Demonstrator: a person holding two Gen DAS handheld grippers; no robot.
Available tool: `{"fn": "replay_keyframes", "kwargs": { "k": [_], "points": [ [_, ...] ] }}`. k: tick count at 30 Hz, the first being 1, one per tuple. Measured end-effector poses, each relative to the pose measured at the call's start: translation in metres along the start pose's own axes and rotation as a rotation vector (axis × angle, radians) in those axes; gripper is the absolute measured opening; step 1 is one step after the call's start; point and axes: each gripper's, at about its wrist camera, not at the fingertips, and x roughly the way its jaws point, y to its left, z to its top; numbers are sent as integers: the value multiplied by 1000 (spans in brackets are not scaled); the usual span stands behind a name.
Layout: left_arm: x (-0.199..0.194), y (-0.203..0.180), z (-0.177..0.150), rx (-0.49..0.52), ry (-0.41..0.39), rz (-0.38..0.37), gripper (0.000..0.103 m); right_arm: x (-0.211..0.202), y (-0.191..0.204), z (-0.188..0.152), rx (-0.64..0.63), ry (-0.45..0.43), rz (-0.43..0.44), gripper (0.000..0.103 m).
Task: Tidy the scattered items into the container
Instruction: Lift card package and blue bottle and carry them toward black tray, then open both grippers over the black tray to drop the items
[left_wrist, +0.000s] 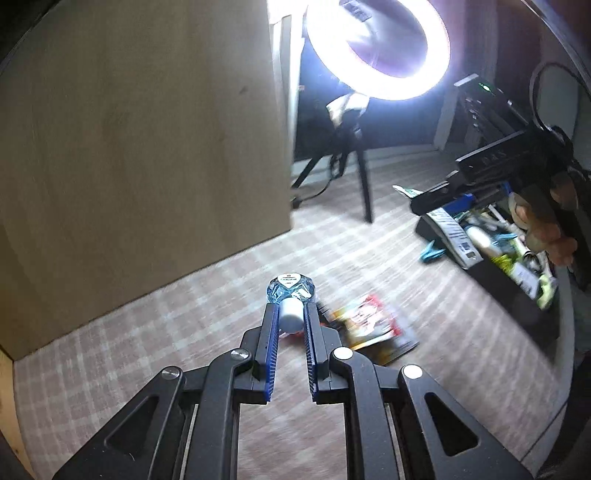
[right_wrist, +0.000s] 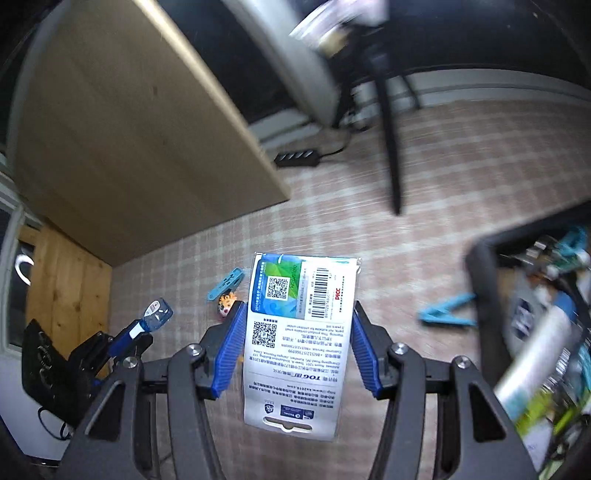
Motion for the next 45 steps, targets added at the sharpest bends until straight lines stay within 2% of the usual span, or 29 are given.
{"fn": "replay_keyframes", "kwargs": {
  "k": [2,5,10,15,17,19,21,22,24,28,35,40,45],
  "points": [
    [5,-19,10,27,-17,-16,12,-16,-16,-6,11,-49,-21,53],
    [10,-54,29,70,-41,-53,12,-73,-63,-29,55,-151,-64,53],
    [20,-125,64,124,-76,-171,12,-123,-140,-53,149,-264,-163,53],
    [31,-203,96,174,-95,-275,12,-167,-207,-72,262,-323,-236,53],
    [39,-235,109,193,-100,-317,12,-187,-221,-79,276,-333,-266,53],
    [48,-263,121,188,-104,-349,13,-188,-235,-82,289,-334,-261,54],
    [64,-286,130,180,-63,-379,32,-182,-241,-84,279,-319,-271,57],
    [71,-295,132,177,-38,-367,53,-184,-243,-84,282,-328,-311,58],
    [78,-308,132,192,-37,-348,48,-187,-246,-85,287,-364,-343,58],
    [77,-310,126,205,-22,-336,47,-195,-250,-88,298,-393,-321,58],
    [65,-283,117,158,-14,-290,46,-191,-241,-88,275,-388,-282,58],
    [50,-256,99,129,-19,-231,46,-178,-212,-85,174,-381,-232,58],
    [27,-204,73,63,-25,-122,46,-160,-172,-80,46,-345,-176,58]
  ]
}}
